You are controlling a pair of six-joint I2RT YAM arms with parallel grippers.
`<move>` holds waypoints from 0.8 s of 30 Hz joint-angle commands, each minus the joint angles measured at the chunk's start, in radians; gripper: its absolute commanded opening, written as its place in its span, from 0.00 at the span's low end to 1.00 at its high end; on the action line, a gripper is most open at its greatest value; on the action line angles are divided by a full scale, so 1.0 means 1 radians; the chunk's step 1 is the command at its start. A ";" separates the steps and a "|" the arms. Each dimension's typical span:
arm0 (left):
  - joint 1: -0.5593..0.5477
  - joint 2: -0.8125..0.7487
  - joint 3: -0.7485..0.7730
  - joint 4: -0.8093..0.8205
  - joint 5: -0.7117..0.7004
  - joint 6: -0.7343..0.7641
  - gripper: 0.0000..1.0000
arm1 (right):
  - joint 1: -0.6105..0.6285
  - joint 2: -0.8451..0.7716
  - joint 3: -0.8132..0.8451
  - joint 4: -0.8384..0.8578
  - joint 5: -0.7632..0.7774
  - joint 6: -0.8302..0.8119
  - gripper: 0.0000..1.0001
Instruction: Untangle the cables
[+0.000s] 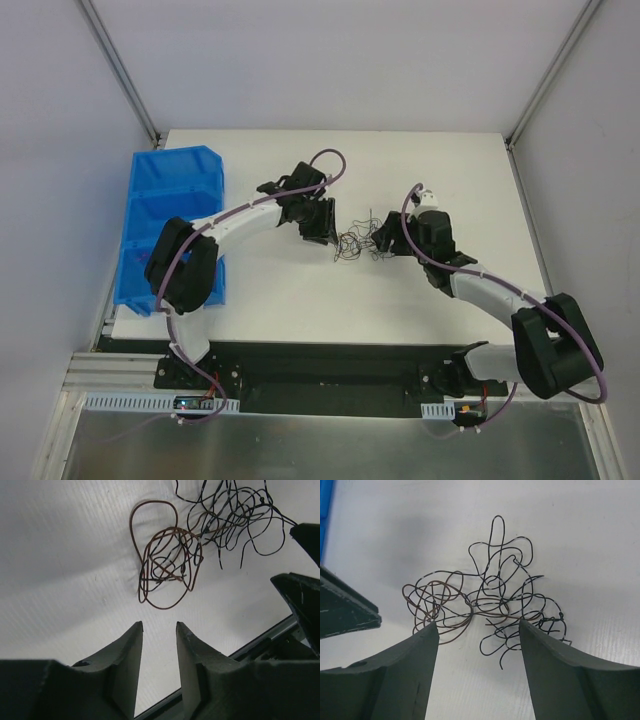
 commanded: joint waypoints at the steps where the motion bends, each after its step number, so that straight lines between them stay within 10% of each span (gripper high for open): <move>1: 0.002 0.073 0.087 -0.003 0.017 0.000 0.30 | 0.000 0.025 0.026 0.029 -0.031 0.020 0.67; 12: 0.002 0.084 0.169 0.038 -0.047 0.000 0.65 | -0.002 0.055 0.046 0.022 -0.052 0.035 0.64; 24: -0.004 0.339 0.430 -0.022 0.184 0.002 0.35 | -0.006 0.046 0.040 0.017 -0.040 0.028 0.64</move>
